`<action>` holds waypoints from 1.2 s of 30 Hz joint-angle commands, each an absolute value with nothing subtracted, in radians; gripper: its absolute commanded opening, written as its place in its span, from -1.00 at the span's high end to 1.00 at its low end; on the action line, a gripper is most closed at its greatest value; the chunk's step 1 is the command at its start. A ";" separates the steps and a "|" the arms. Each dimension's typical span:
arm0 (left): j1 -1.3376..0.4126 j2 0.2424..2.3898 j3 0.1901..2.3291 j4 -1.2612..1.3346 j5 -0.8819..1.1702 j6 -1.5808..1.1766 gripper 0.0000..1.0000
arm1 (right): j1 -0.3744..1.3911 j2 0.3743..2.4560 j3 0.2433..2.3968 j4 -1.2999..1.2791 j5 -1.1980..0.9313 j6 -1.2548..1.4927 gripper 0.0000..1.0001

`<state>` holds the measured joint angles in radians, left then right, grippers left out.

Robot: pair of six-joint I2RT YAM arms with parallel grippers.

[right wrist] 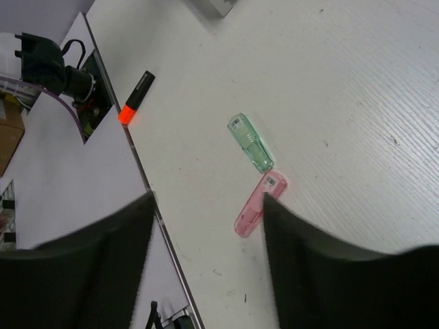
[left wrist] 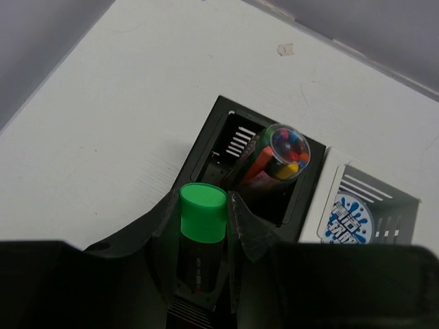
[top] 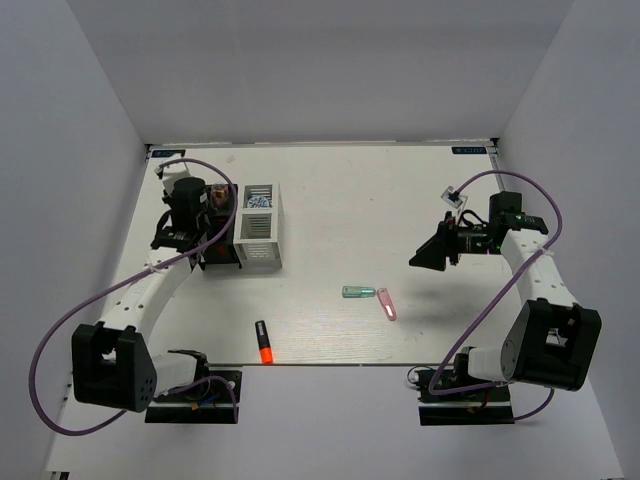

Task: Sort the stationery into containers
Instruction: Place the stationery into the container, then grab a piece of stationery with the left arm

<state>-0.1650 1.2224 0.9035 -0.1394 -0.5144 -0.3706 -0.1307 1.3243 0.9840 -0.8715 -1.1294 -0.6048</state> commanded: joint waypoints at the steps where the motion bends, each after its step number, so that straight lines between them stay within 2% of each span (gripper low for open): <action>1: -0.167 1.219 0.867 -0.086 -0.499 -0.396 0.65 | -0.133 1.333 1.012 -0.907 -1.161 -0.650 -0.44; 2: -0.172 1.220 0.852 -0.083 -0.496 -0.396 0.38 | -0.133 1.327 1.012 -0.907 -1.164 -0.655 -0.62; 3: -0.175 1.220 0.847 -0.080 -0.486 -0.396 -0.15 | -0.133 1.325 1.011 -0.913 -1.163 -0.661 -0.80; 4: -0.176 1.216 0.842 -0.081 -0.479 -0.399 -0.39 | -0.130 1.322 1.011 -0.910 -1.163 -0.664 -0.80; 6: -0.178 1.200 0.838 -0.081 -0.462 -0.391 -0.64 | -0.129 1.319 1.014 -0.913 -1.160 -0.666 -0.80; 9: -0.186 1.178 0.888 -0.116 -0.451 -0.365 -0.72 | -0.133 1.330 1.022 -0.920 -1.186 -0.647 -0.80; 10: -0.187 1.177 0.916 -0.158 -0.431 -0.344 -0.66 | -0.133 1.342 1.046 -0.964 -1.215 -0.679 -0.80; 11: -0.202 1.164 0.934 -0.181 -0.428 -0.322 -0.43 | -0.130 1.362 1.057 -1.012 -1.221 -0.702 -0.80; 12: -0.206 1.148 0.996 -0.210 -0.420 -0.316 0.05 | -0.126 1.374 1.071 -1.038 -1.227 -0.733 -0.80; 13: -0.212 1.141 1.017 -0.324 -0.404 -0.314 0.99 | -0.124 1.403 1.086 -1.061 -1.232 -0.750 -0.59; 14: -0.227 1.123 1.037 -0.372 -0.391 -0.330 1.00 | -0.118 1.440 1.142 -1.124 -1.227 -0.782 0.43; 15: -0.250 1.108 1.069 -0.418 -0.352 -0.343 1.00 | -0.117 1.462 1.163 -1.137 -1.209 -0.782 0.99; 16: -0.264 1.101 1.083 -0.537 -0.288 -0.362 1.00 | -0.112 1.494 1.204 -1.140 -1.166 -0.770 1.00; 18: -0.360 1.091 1.100 -0.685 -0.226 -0.411 1.00 | -0.084 1.516 1.241 -1.094 -1.073 -0.678 1.00; 19: -0.420 1.094 1.100 -0.730 -0.191 -0.422 0.93 | -0.075 1.513 1.241 -1.038 -1.034 -0.646 1.00; 20: -0.457 1.098 1.091 -0.865 -0.196 -0.452 0.49 | -0.046 1.499 1.229 -0.963 -0.923 -0.573 0.87; 21: -0.492 1.100 1.074 -0.893 -0.201 -0.486 0.12 | -0.032 1.491 1.204 -0.881 -0.870 -0.545 0.66; 22: -0.600 1.101 1.013 -0.909 -0.234 -0.506 -0.18 | -0.003 1.465 1.192 -0.844 -0.820 -0.494 0.36; 23: -0.632 1.103 0.991 -0.978 -0.250 -0.565 -0.40 | -0.003 1.450 1.158 -0.806 -0.667 -0.445 0.11; 24: -0.661 1.106 0.967 -0.980 -0.264 -0.622 -0.46 | 0.047 1.439 1.154 -0.726 -0.626 -0.411 -0.38; 25: -0.751 1.111 0.906 -0.986 -0.290 -0.647 -0.46 | 0.066 1.437 1.157 -0.723 -0.574 -0.404 -0.47; 29: -0.871 1.146 0.833 -1.022 -0.357 -0.901 -0.46 | 0.086 1.436 1.155 -0.698 -0.555 -0.339 -0.50; 33: -0.925 1.187 0.785 -1.026 -0.428 -1.043 -0.43 | 0.118 1.401 1.105 -0.669 -0.508 -0.275 -0.30; 36: -0.937 1.230 0.769 -1.017 -0.443 -1.100 -0.43 | 0.129 1.385 1.079 -0.670 -0.486 -0.261 -0.27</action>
